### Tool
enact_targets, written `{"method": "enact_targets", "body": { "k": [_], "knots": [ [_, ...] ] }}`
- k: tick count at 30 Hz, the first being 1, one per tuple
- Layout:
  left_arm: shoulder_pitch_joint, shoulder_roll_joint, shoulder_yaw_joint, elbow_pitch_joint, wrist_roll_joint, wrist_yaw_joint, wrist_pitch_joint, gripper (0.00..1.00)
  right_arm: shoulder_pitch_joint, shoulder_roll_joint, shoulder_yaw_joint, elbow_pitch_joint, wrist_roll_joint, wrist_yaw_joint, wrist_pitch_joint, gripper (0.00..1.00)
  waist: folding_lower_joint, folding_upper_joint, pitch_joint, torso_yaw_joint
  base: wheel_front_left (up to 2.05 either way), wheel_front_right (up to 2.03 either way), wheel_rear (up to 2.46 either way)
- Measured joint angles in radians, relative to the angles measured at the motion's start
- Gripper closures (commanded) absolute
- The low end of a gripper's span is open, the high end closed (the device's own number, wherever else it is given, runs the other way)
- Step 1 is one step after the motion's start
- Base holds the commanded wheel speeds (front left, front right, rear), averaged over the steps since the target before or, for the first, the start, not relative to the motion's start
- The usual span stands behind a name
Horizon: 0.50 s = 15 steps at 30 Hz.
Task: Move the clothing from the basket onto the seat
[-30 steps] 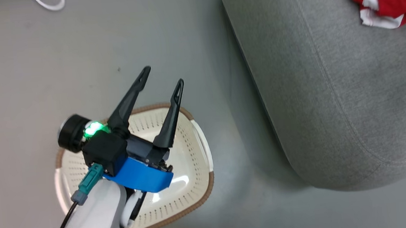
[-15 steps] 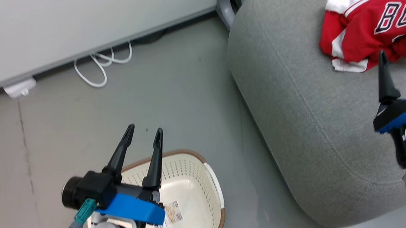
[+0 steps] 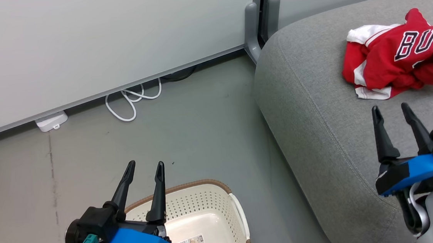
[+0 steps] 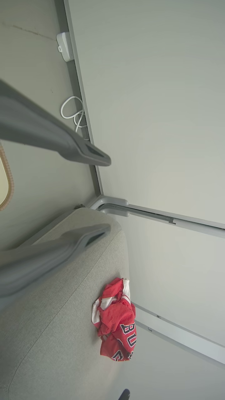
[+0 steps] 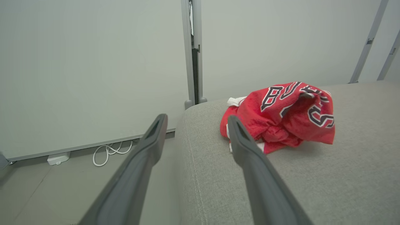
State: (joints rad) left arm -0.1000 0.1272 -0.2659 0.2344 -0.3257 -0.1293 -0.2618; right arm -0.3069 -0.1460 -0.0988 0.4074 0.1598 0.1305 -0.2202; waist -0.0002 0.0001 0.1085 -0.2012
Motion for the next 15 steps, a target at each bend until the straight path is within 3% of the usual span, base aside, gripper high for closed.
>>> {"method": "enact_targets", "body": {
  "k": [15],
  "knots": [
    [0.003,-0.010,0.036,0.041,-0.002,0.000,0.000,0.00,0.158,0.077,-0.025,-0.169,-0.047,0.000,0.020,0.00,0.0002,0.0000,-0.019,0.089,0.00,0.00,0.00]
  ]
}}
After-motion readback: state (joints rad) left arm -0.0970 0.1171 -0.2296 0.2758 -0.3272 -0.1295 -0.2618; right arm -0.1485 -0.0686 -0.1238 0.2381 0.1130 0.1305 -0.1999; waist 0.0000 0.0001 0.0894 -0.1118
